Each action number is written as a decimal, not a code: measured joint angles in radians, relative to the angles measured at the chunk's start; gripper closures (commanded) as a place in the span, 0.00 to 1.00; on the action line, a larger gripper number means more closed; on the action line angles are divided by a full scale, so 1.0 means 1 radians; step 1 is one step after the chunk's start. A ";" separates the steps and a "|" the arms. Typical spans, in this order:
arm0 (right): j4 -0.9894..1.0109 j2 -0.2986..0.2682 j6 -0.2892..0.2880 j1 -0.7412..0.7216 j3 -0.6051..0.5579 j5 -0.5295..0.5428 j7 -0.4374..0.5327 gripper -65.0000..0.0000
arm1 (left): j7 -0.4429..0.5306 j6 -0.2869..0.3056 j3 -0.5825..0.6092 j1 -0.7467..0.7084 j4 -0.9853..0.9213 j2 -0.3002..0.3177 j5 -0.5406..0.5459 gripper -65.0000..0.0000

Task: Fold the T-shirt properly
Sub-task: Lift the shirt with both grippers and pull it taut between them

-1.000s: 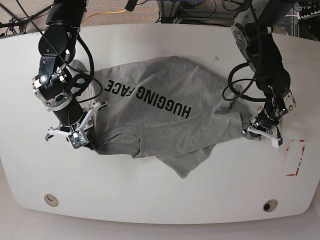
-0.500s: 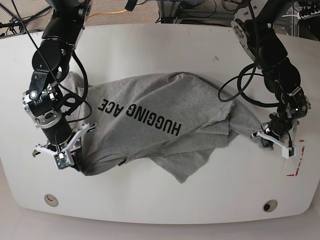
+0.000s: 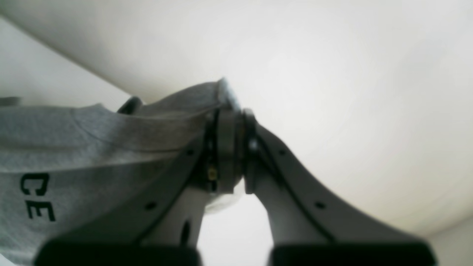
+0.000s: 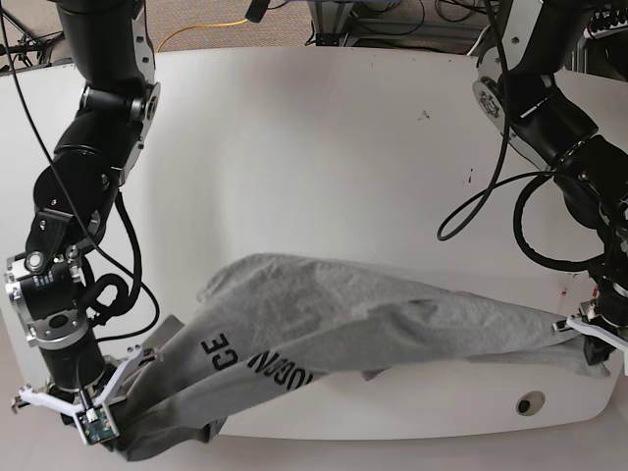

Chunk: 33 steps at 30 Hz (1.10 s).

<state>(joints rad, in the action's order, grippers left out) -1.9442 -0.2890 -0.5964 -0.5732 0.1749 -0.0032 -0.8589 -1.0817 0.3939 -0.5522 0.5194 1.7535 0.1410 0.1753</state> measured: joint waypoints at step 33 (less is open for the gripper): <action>-0.062 0.159 0.007 0.492 0.449 0.089 -0.063 1.00 | -0.132 0.267 -0.207 -0.514 0.116 0.046 0.014 1.00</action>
<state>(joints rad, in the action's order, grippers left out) -2.0064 -0.1295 -0.5892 -0.0807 0.6239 0.0853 -0.9218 -1.2140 0.6609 -0.7593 0.0055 1.8698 0.1867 0.1894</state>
